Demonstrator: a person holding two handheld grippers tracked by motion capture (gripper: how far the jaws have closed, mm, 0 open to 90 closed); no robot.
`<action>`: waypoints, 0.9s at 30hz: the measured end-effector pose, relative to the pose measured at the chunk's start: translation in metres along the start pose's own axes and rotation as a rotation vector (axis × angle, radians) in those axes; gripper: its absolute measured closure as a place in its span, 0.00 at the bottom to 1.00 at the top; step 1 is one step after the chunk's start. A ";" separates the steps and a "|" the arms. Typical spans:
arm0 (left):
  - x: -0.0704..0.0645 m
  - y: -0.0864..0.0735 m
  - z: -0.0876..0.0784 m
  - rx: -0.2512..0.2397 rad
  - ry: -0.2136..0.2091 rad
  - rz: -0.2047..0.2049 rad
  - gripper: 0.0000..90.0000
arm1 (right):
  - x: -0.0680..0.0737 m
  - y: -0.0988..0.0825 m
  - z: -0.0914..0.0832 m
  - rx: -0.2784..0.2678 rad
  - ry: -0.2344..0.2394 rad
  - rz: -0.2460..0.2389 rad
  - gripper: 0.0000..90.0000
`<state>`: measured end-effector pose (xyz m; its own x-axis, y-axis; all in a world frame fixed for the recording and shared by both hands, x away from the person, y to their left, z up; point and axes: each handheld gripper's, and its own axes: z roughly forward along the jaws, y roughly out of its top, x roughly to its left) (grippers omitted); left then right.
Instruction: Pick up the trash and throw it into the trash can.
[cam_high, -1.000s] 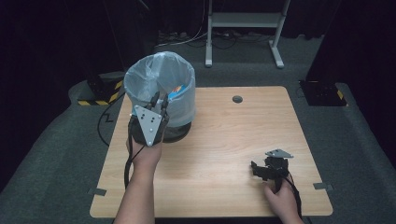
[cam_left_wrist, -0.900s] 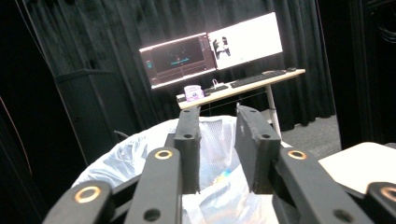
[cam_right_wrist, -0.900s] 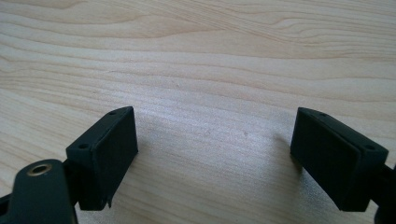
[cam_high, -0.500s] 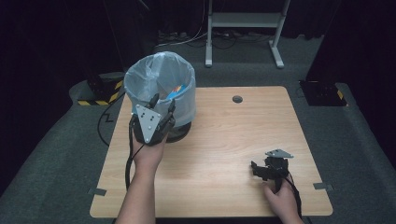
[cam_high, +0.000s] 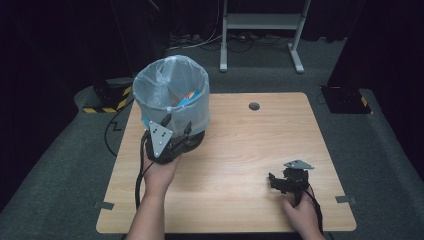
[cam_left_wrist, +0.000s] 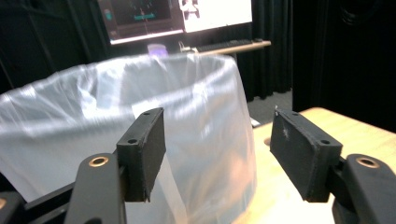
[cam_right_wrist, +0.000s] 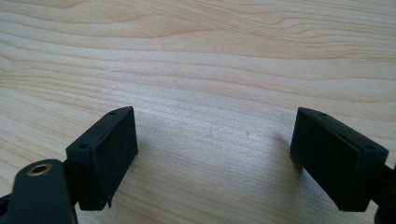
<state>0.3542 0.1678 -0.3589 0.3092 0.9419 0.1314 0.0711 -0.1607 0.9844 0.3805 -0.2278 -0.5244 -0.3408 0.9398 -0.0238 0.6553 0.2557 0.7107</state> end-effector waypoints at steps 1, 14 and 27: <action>0.000 -0.003 0.000 0.006 -0.004 -0.005 0.39 | 0.001 0.000 0.000 0.002 0.002 0.000 0.16; -0.011 -0.063 0.002 0.156 -0.051 -0.026 0.31 | 0.001 0.000 0.000 0.002 0.003 0.001 0.16; -0.030 -0.146 -0.003 0.439 -0.181 -0.024 0.26 | 0.001 0.000 0.000 0.002 0.002 0.001 0.16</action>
<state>0.3312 0.1636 -0.5064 0.4596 0.8868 0.0481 0.4628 -0.2854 0.8393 0.3802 -0.2274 -0.5243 -0.3417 0.9396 -0.0214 0.6570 0.2551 0.7094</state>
